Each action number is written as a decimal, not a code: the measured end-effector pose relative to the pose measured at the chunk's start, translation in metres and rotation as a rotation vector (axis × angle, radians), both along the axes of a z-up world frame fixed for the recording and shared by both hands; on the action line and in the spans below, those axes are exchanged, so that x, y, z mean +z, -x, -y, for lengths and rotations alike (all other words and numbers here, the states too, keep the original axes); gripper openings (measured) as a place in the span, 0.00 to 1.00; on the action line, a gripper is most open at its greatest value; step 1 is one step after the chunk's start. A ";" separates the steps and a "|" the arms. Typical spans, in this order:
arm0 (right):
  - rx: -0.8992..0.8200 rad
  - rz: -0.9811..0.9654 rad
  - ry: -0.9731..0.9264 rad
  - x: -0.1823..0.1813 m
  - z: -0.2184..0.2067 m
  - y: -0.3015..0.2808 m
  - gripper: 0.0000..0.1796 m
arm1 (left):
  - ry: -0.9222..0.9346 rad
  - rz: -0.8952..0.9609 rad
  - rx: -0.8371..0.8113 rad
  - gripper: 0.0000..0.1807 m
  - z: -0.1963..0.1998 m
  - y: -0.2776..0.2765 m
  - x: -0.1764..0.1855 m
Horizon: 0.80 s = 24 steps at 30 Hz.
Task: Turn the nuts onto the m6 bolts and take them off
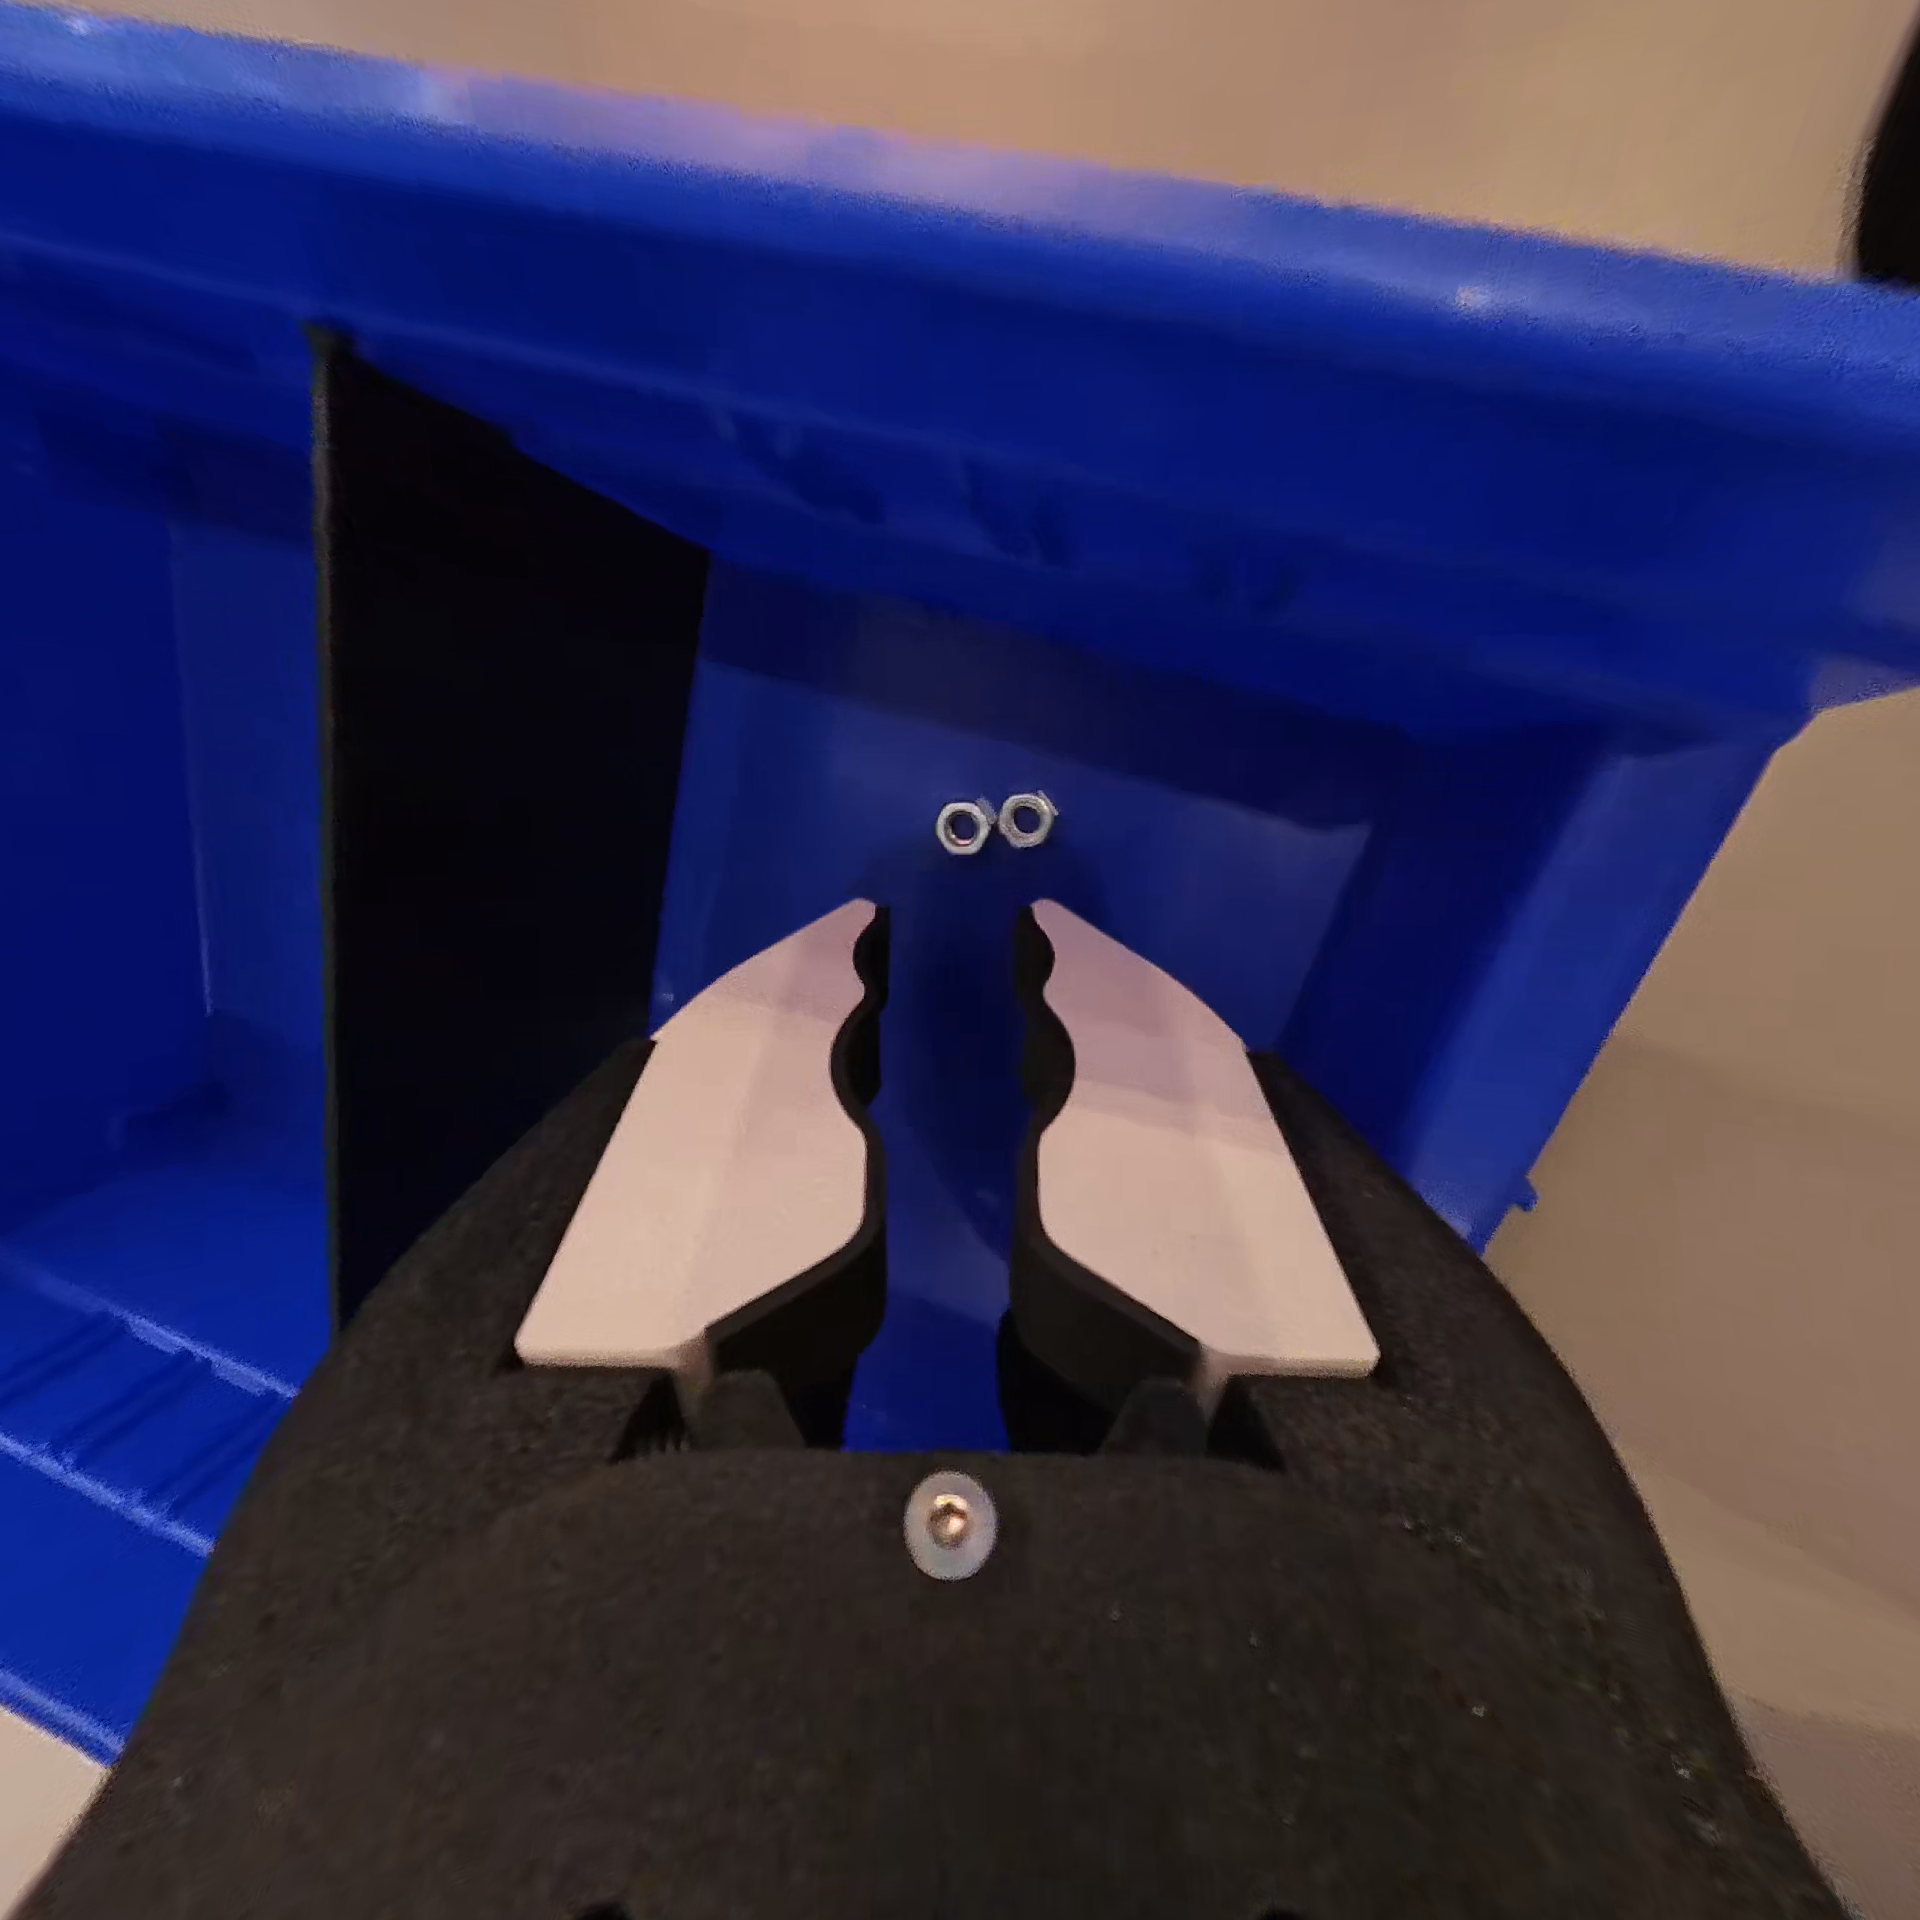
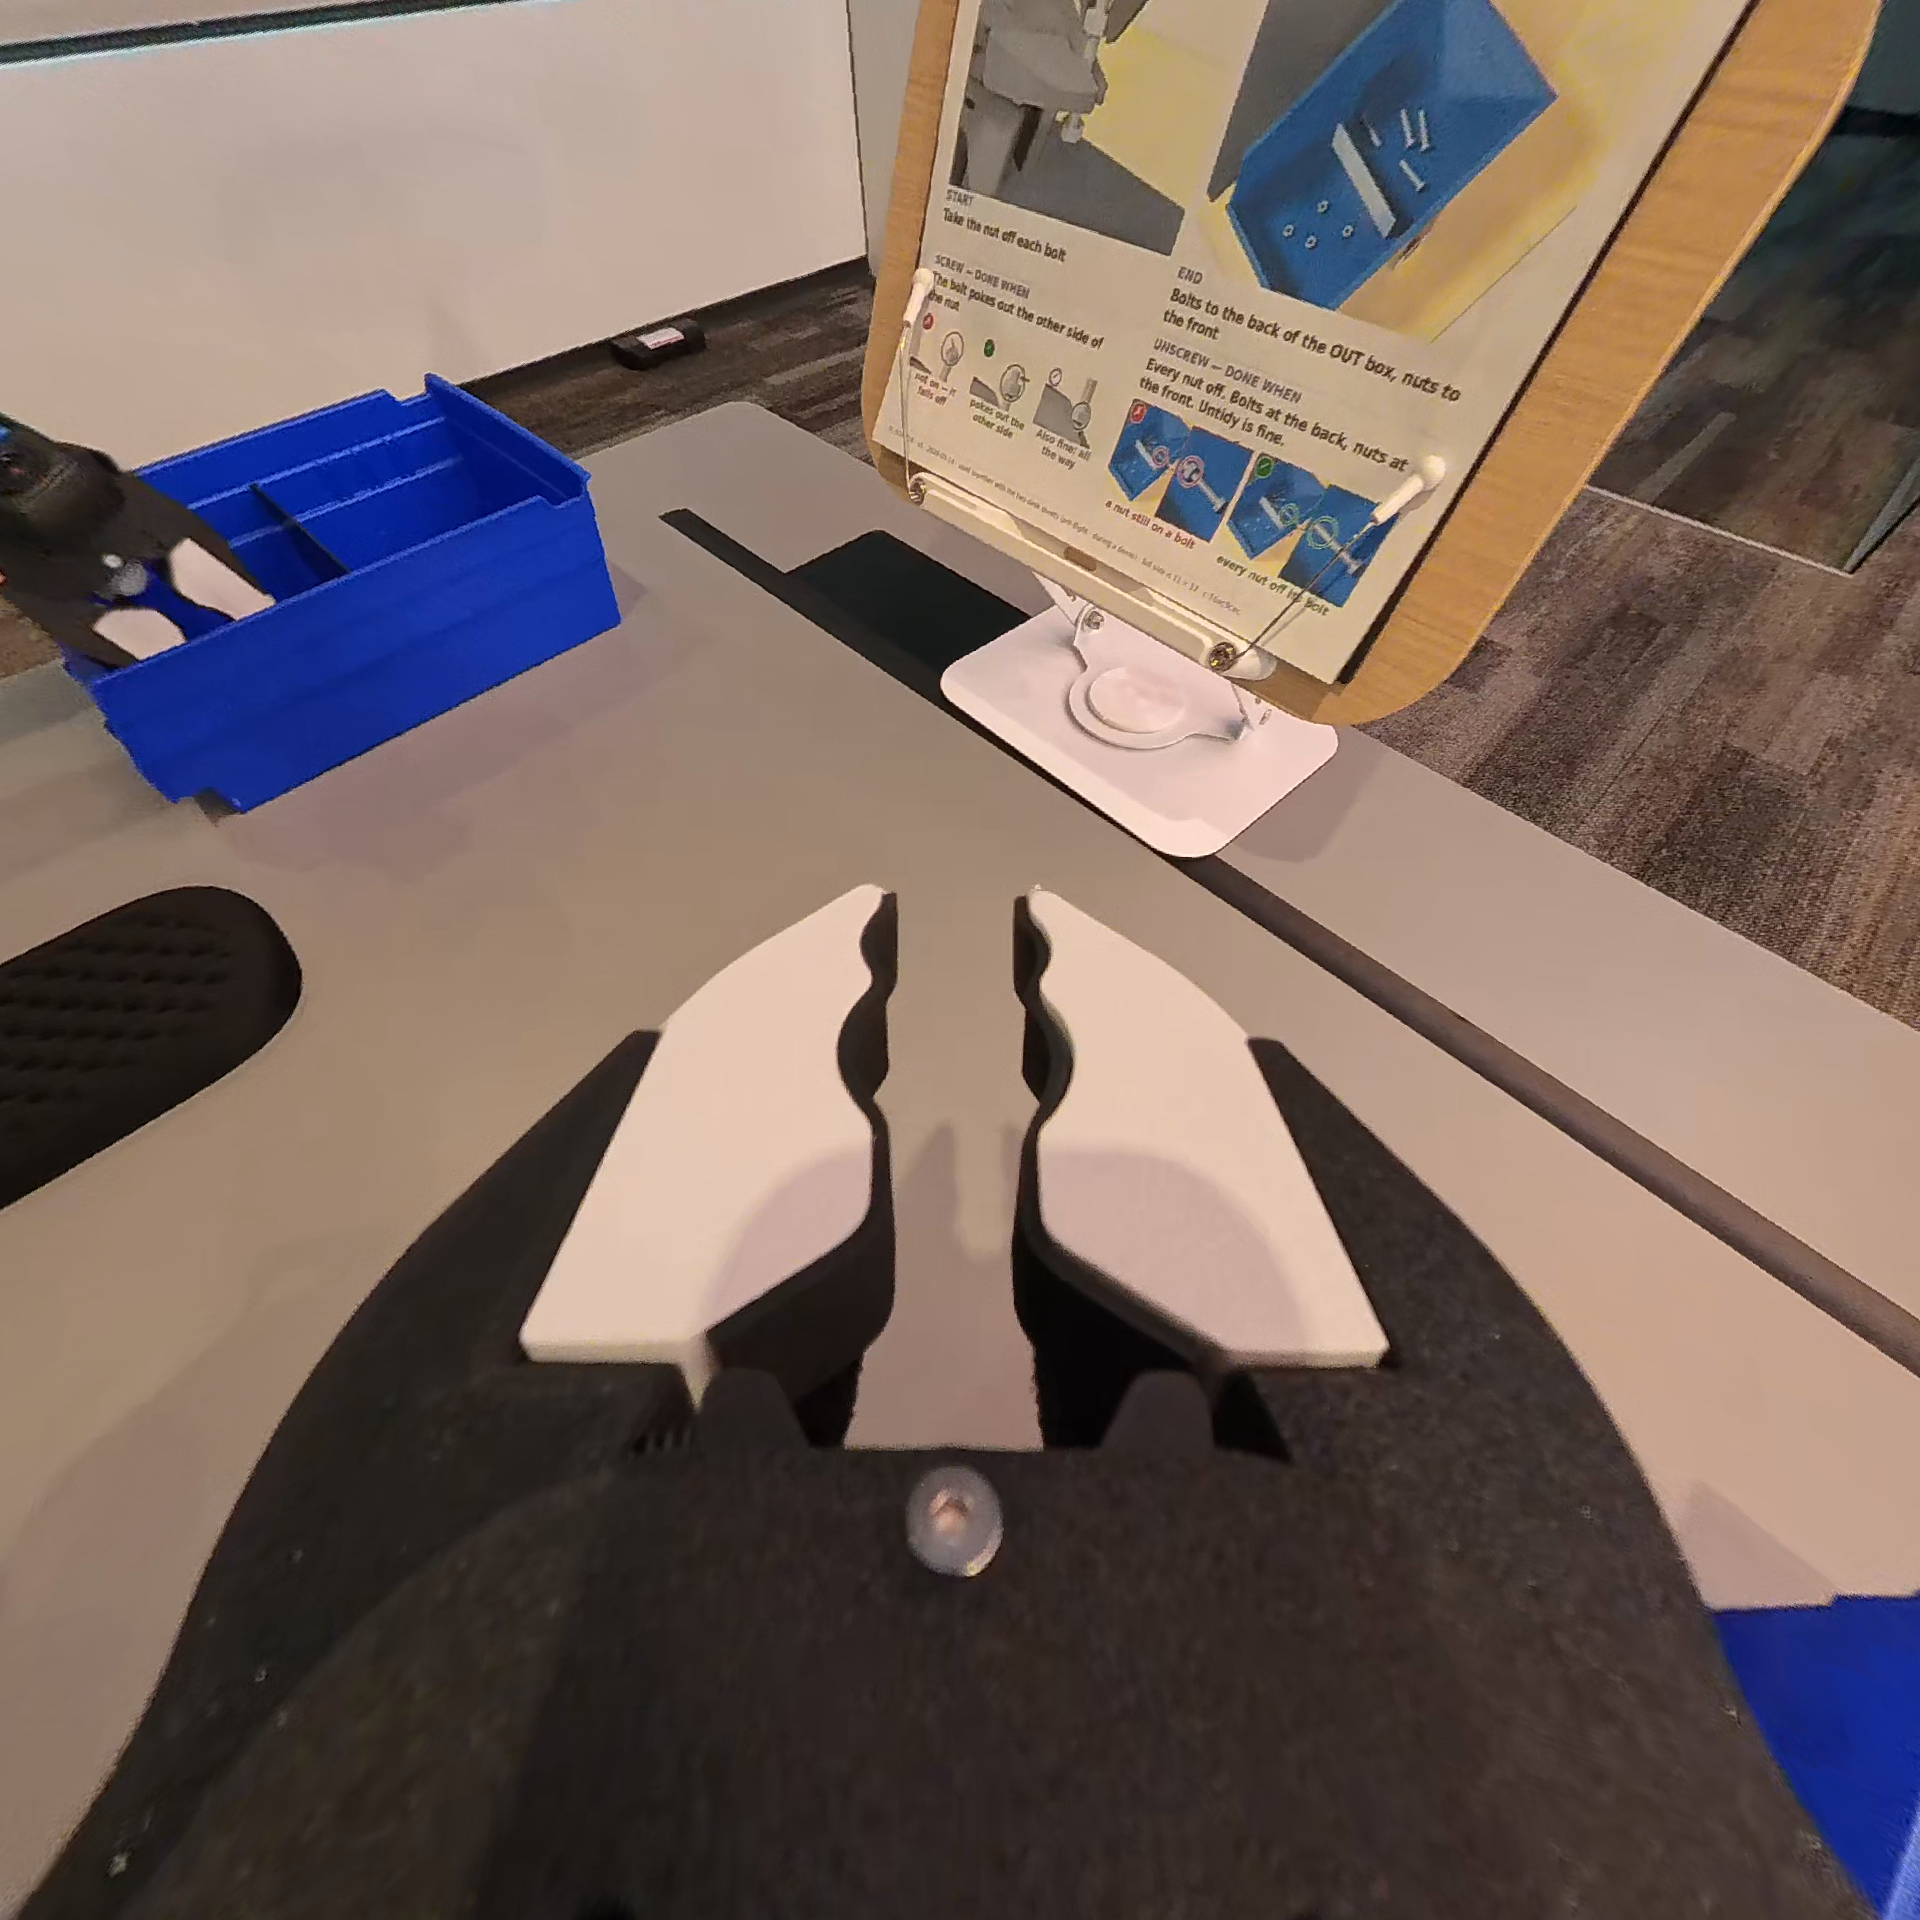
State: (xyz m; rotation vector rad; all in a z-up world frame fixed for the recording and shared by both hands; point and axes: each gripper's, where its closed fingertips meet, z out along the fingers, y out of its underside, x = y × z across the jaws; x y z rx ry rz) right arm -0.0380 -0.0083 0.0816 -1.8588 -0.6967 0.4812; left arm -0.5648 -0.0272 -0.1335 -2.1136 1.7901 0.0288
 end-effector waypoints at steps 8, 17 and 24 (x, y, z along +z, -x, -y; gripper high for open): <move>0.028 0.010 0.040 -0.009 0.003 0.006 0.10 | 0.021 -0.014 -0.096 0.14 -0.002 -0.005 -0.007; 0.004 0.036 0.084 -0.020 0.001 0.001 0.10 | 0.060 0.001 -0.144 0.14 -0.006 -0.009 -0.009; 0.011 0.071 0.114 -0.029 0.001 0.002 0.10 | 0.104 0.012 -0.164 0.12 -0.006 -0.013 -0.010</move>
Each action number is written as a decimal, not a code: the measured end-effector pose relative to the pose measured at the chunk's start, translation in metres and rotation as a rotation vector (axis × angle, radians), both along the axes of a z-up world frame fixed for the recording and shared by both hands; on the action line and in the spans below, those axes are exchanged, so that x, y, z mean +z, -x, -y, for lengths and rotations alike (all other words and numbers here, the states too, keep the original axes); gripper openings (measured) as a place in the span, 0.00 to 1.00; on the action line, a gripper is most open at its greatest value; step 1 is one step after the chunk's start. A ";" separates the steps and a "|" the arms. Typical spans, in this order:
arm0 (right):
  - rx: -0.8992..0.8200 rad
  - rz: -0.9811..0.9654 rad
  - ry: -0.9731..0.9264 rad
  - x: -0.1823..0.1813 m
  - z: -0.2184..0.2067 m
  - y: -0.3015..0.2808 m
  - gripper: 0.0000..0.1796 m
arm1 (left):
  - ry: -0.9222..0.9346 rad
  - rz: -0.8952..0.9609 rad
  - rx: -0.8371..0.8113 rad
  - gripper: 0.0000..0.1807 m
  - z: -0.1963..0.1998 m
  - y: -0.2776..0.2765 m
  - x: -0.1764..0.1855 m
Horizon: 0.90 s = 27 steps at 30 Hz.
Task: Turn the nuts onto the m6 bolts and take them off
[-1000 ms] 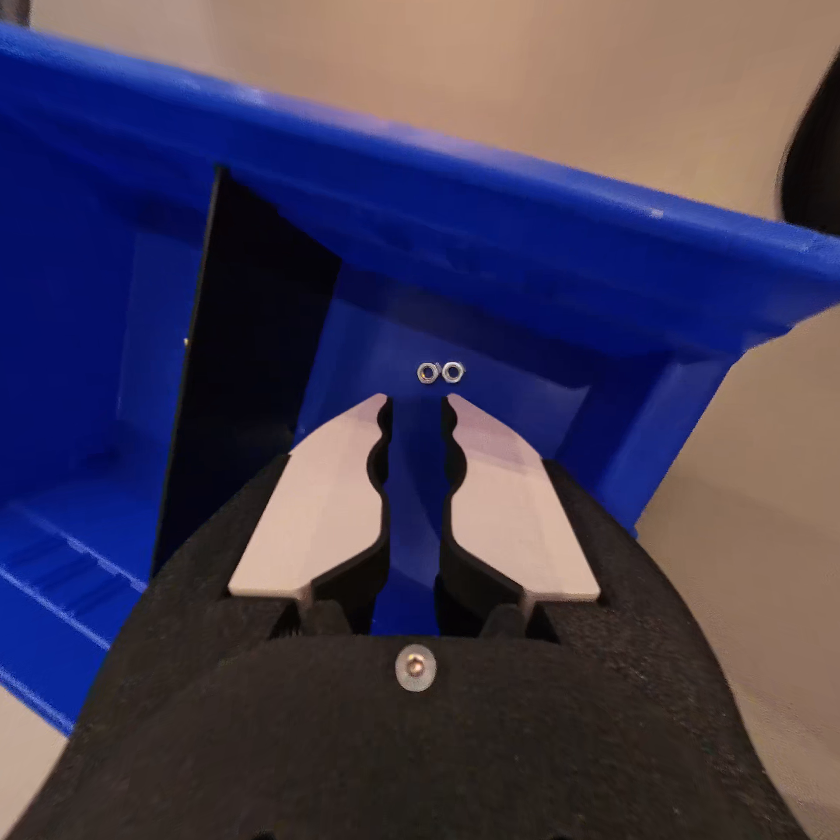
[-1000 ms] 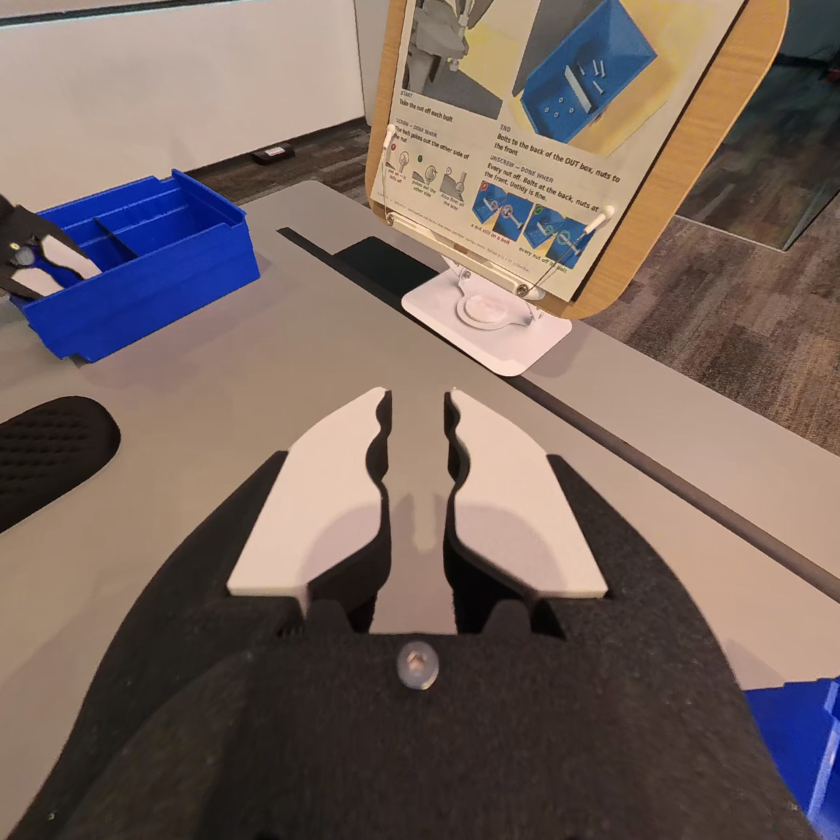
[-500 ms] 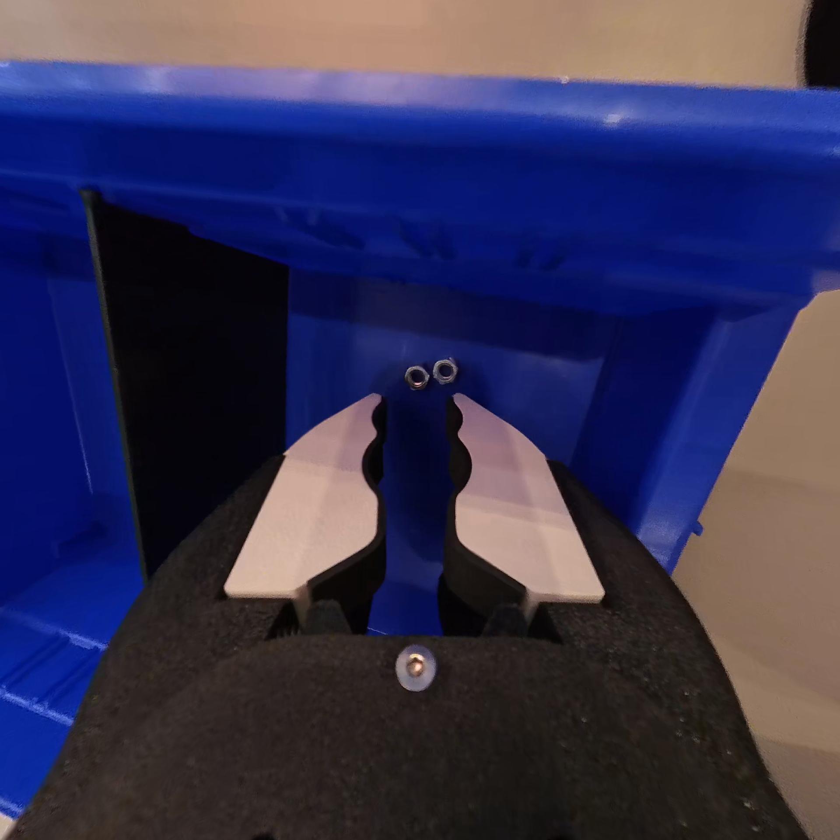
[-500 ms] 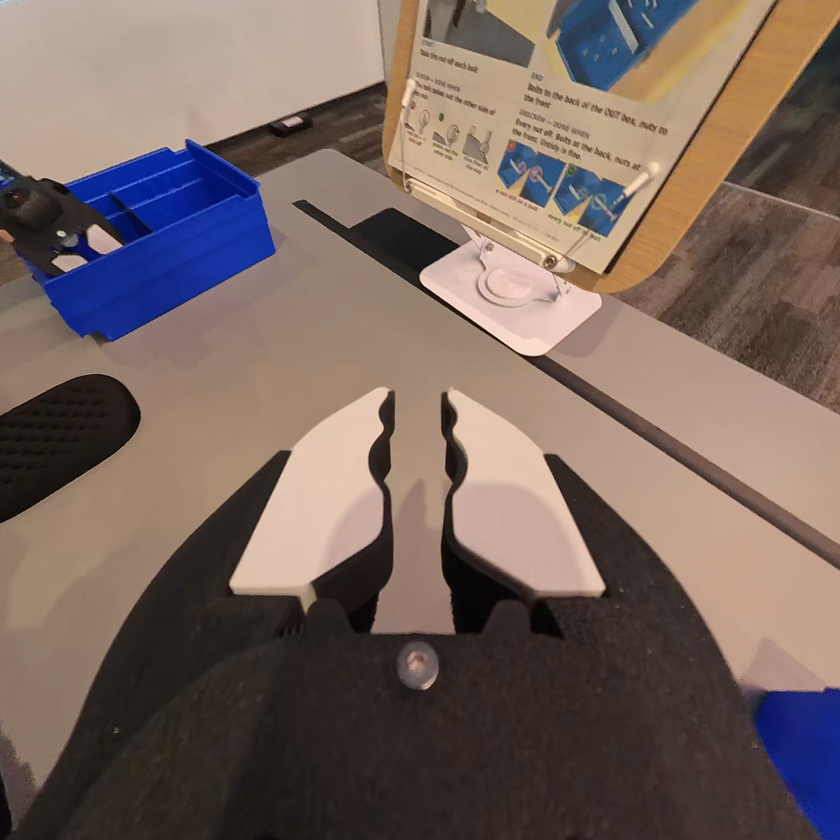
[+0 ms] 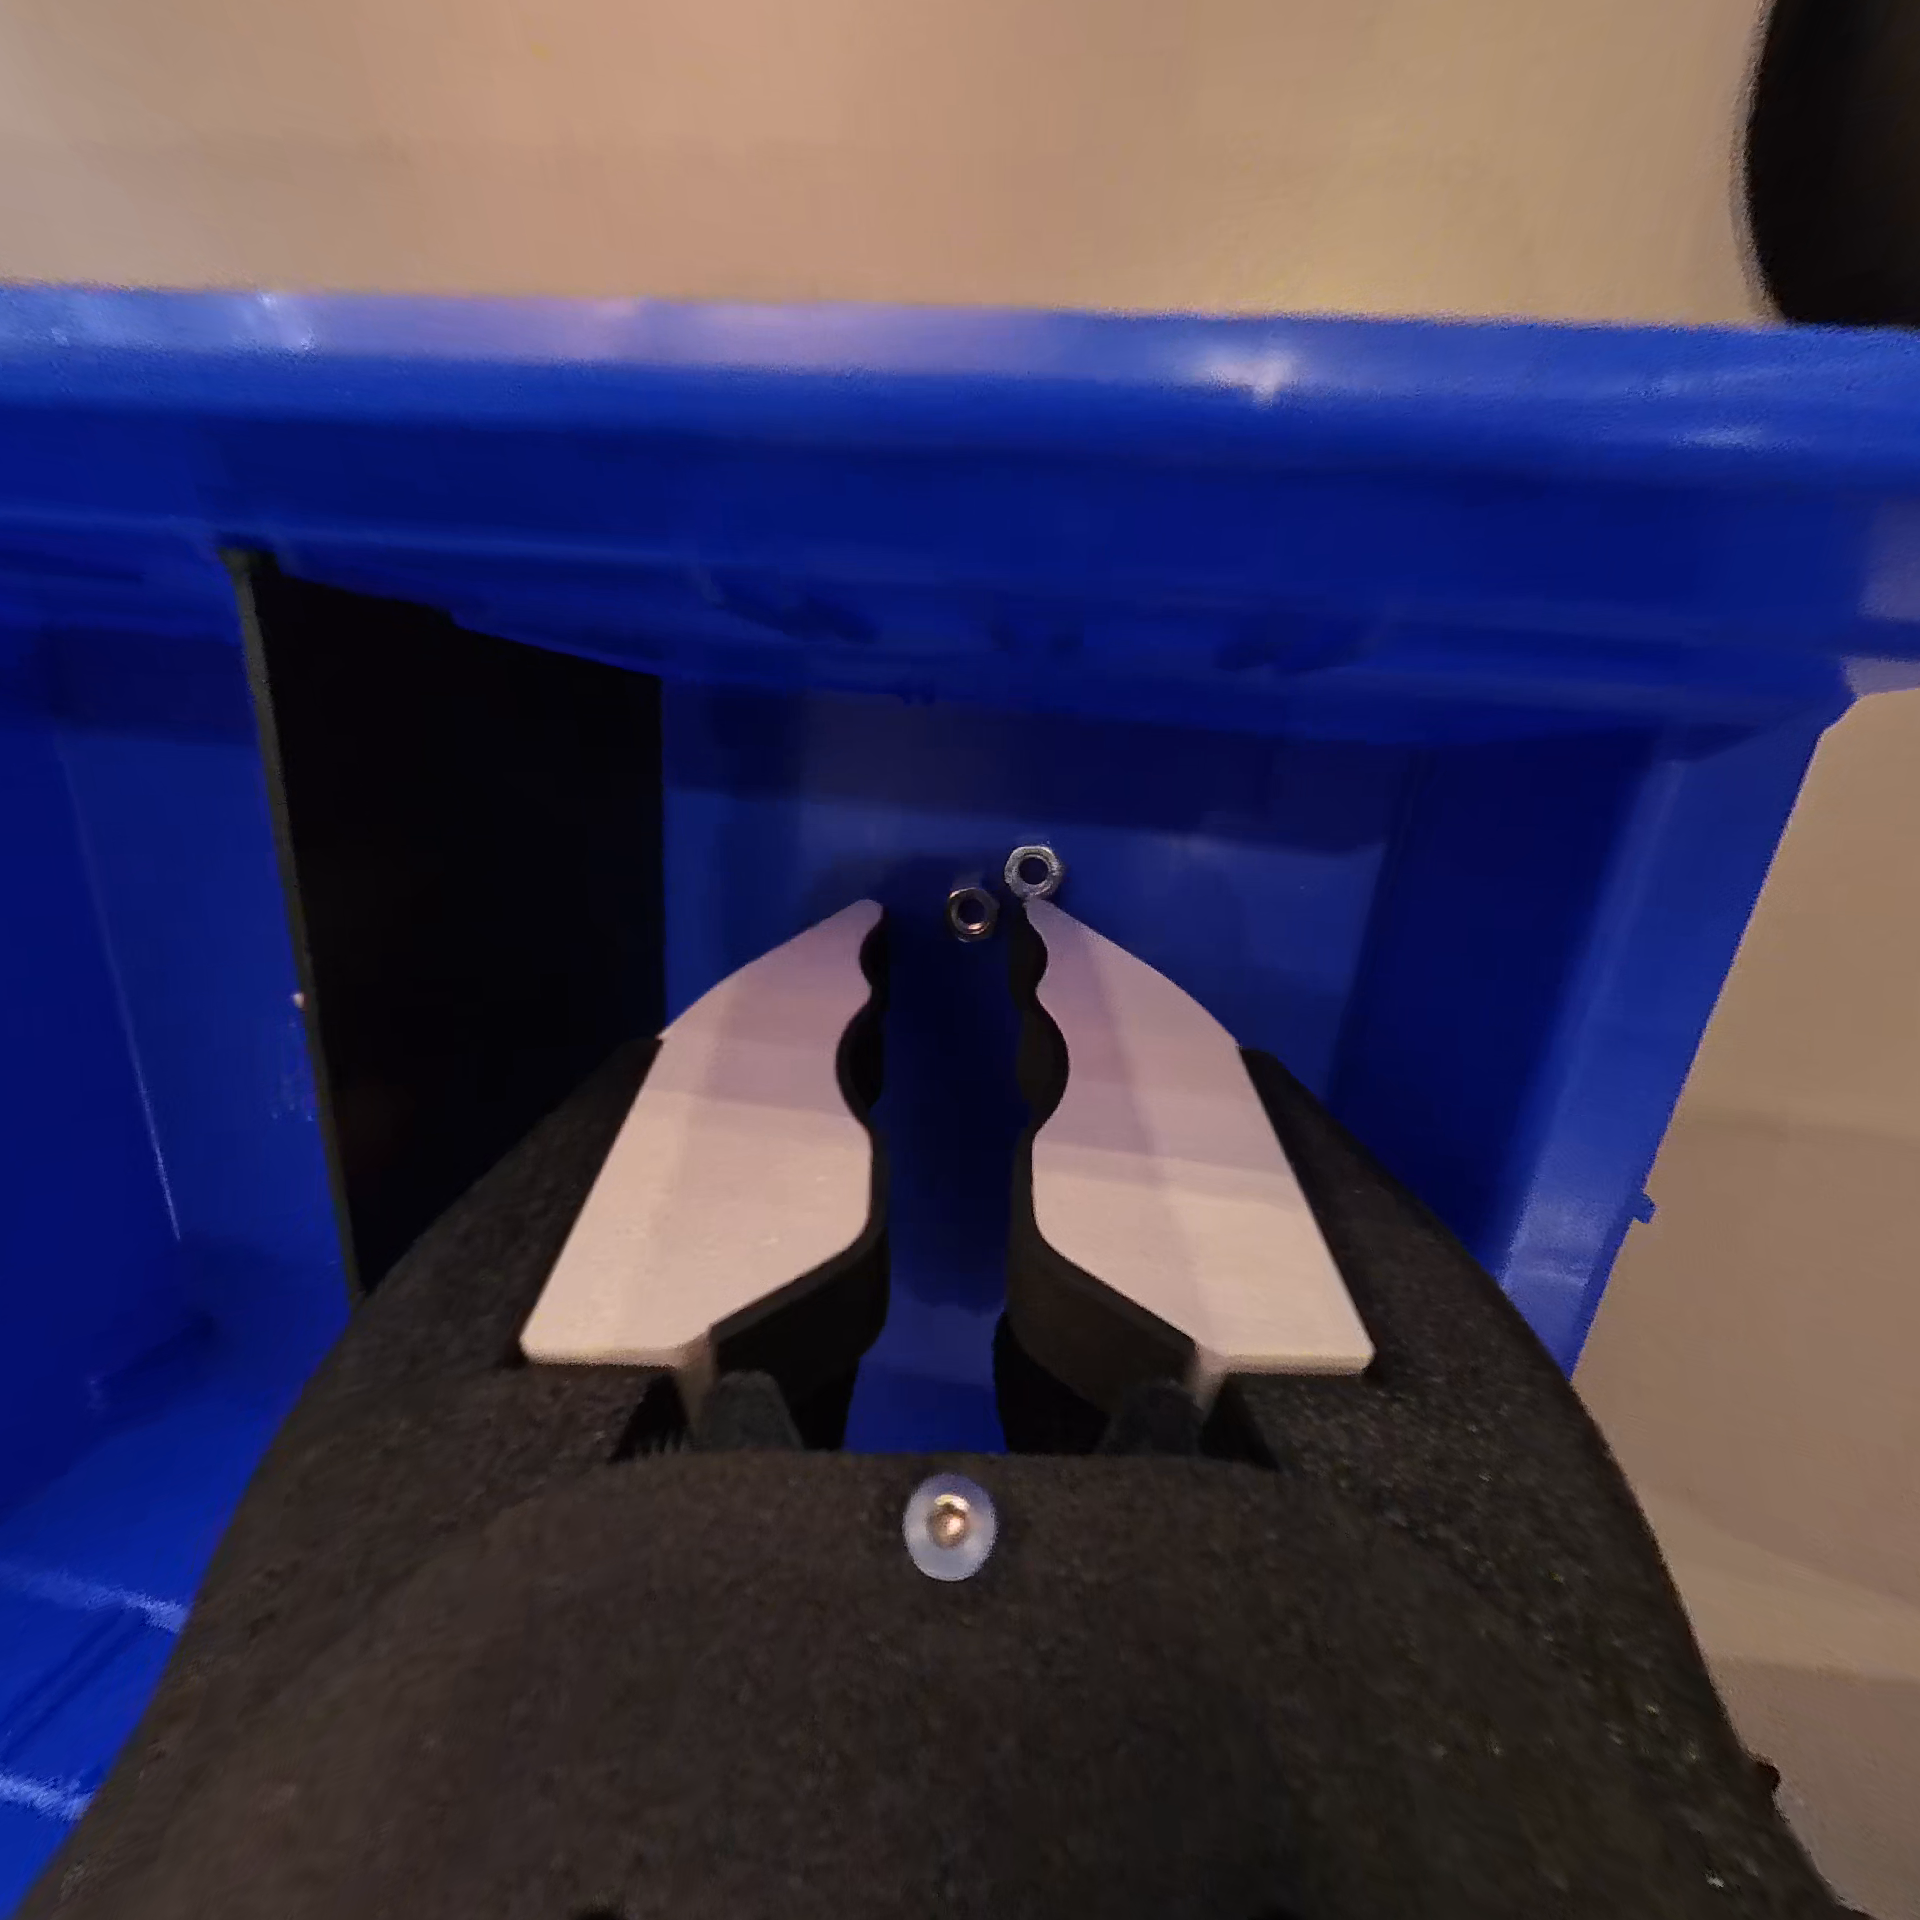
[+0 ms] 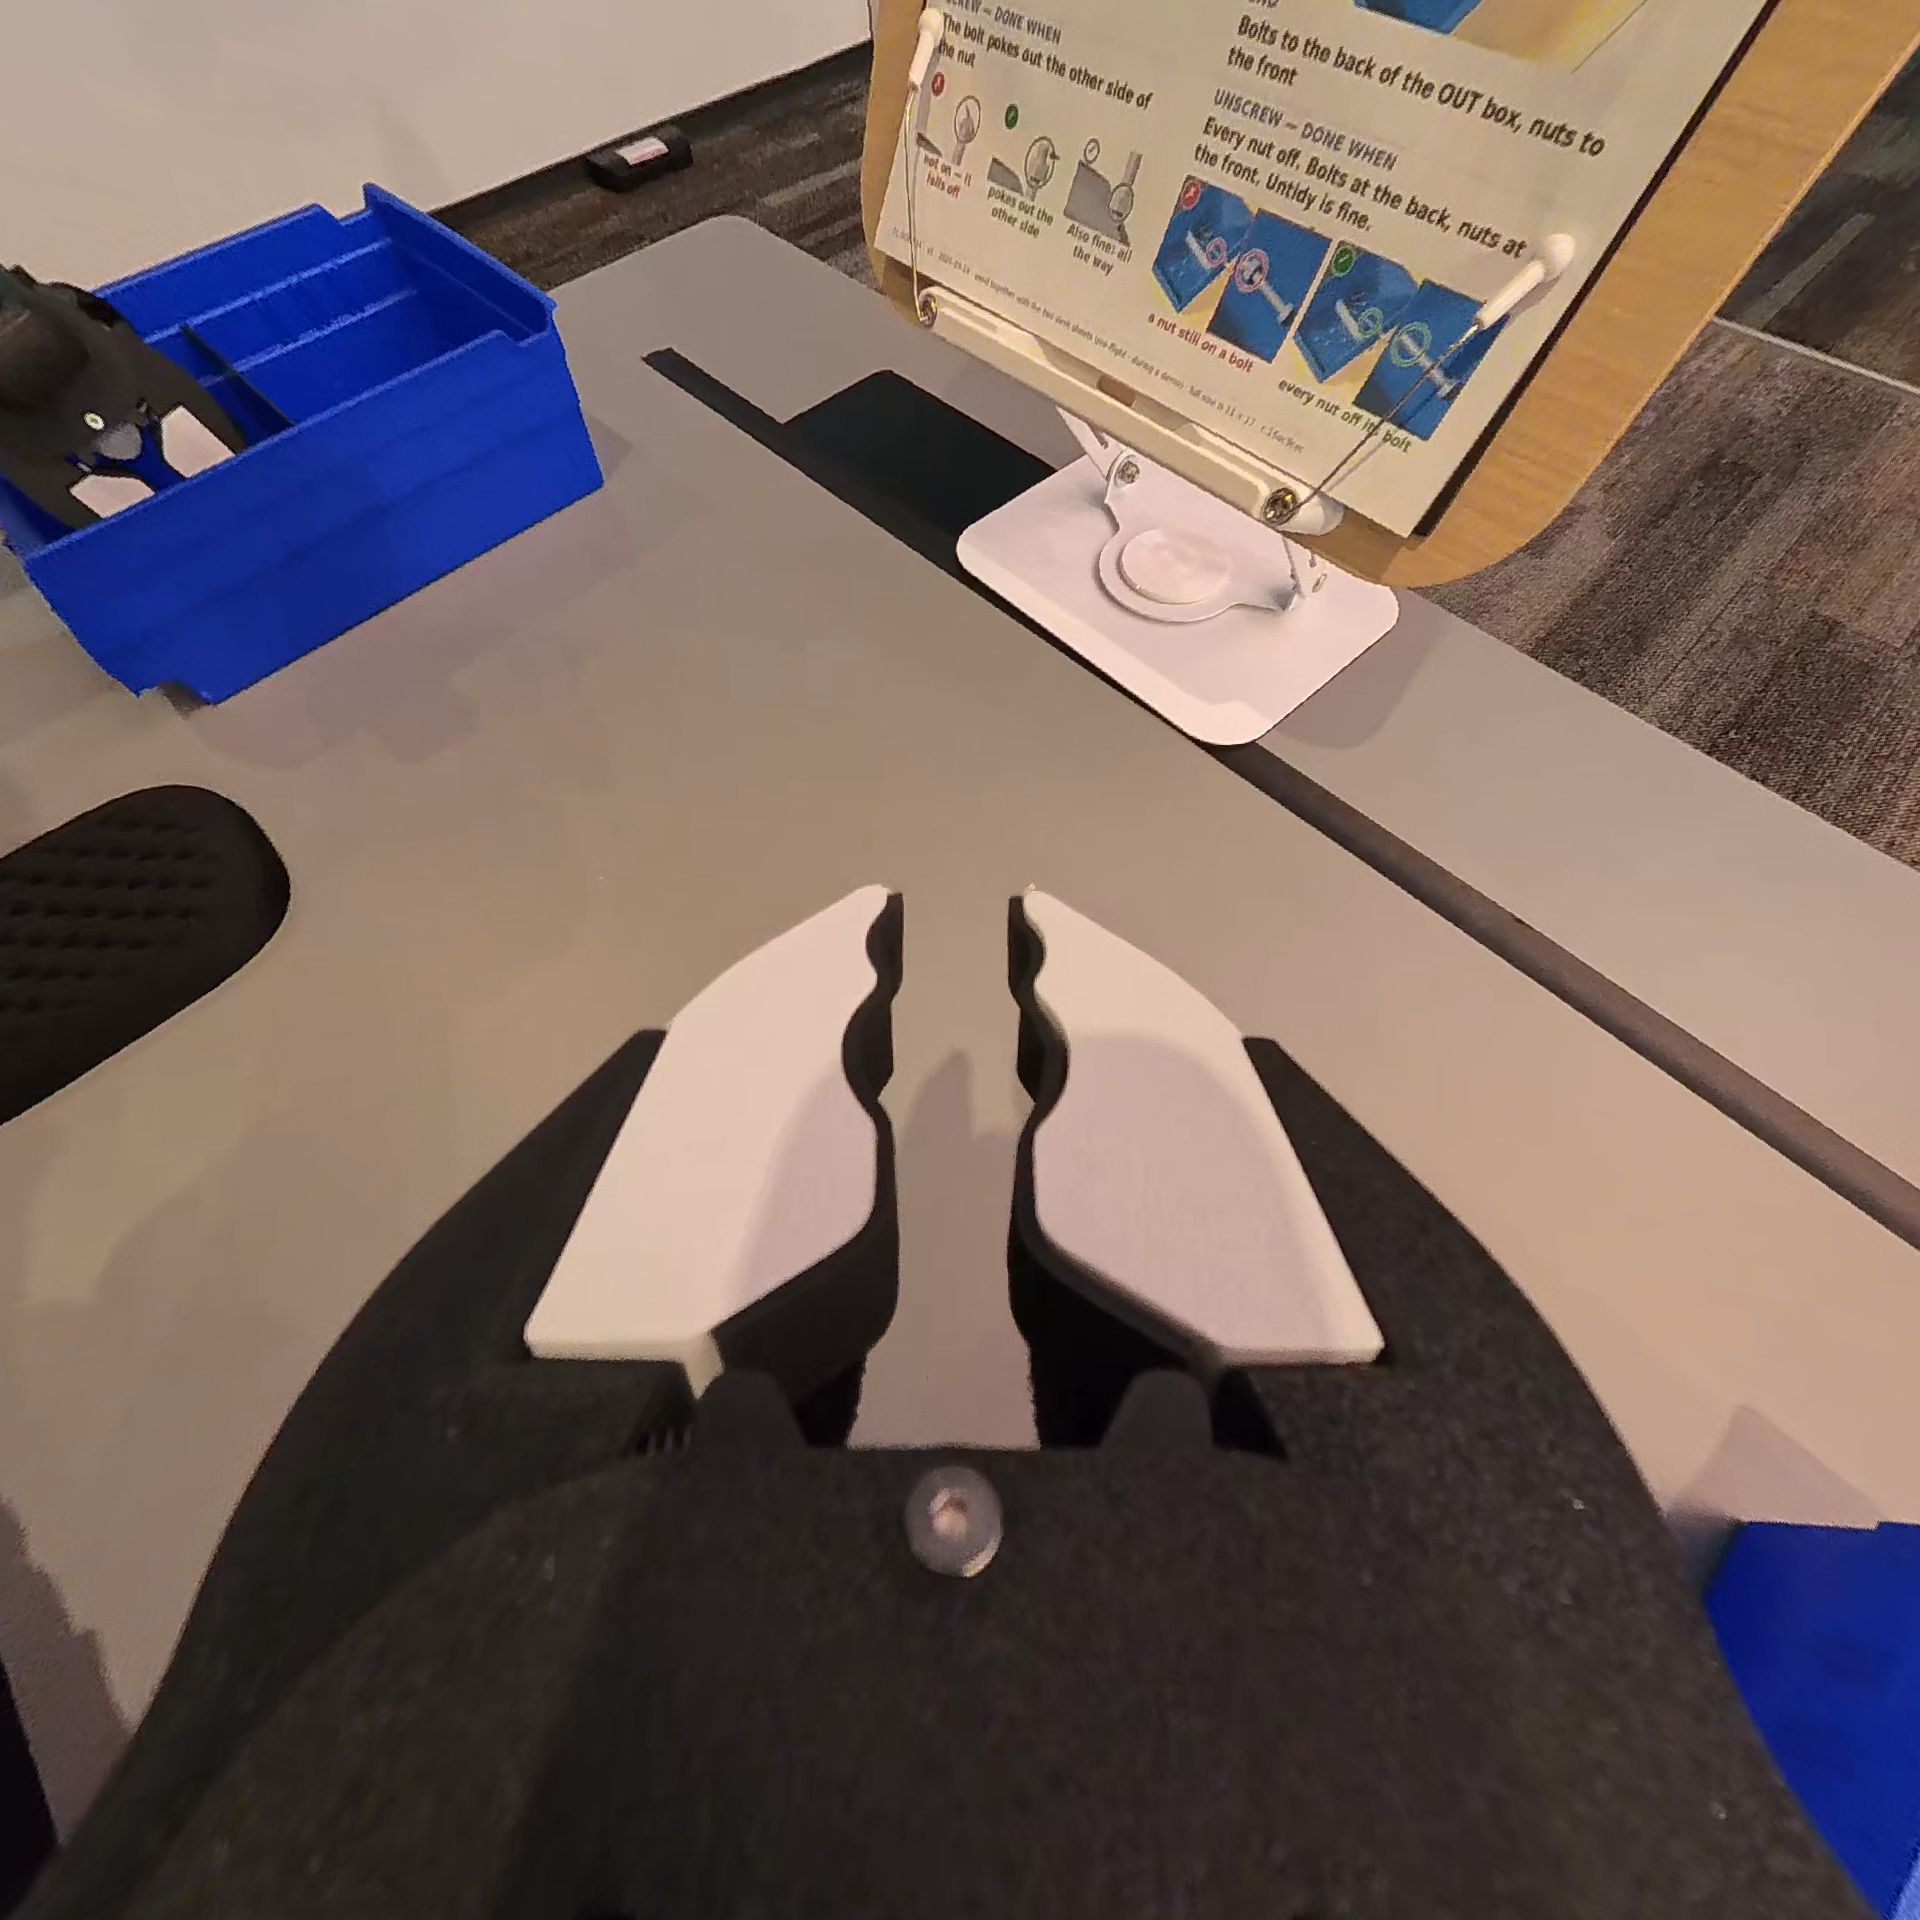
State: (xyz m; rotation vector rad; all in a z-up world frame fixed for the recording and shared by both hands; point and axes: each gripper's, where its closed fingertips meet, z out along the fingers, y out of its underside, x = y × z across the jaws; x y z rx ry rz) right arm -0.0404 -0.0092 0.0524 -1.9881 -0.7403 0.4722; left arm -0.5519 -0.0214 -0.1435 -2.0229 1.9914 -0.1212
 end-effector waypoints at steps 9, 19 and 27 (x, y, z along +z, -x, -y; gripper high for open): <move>0.021 0.020 0.012 -0.004 0.002 0.003 0.10 | 0.048 0.045 -0.012 0.08 0.004 -0.001 -0.001; 0.035 0.021 0.019 -0.005 0.005 0.004 0.09 | 0.058 0.049 -0.017 0.06 0.005 -0.002 -0.002; 0.065 0.008 0.011 -0.001 0.009 0.004 0.09 | -0.022 0.026 0.030 0.06 0.006 0.006 0.007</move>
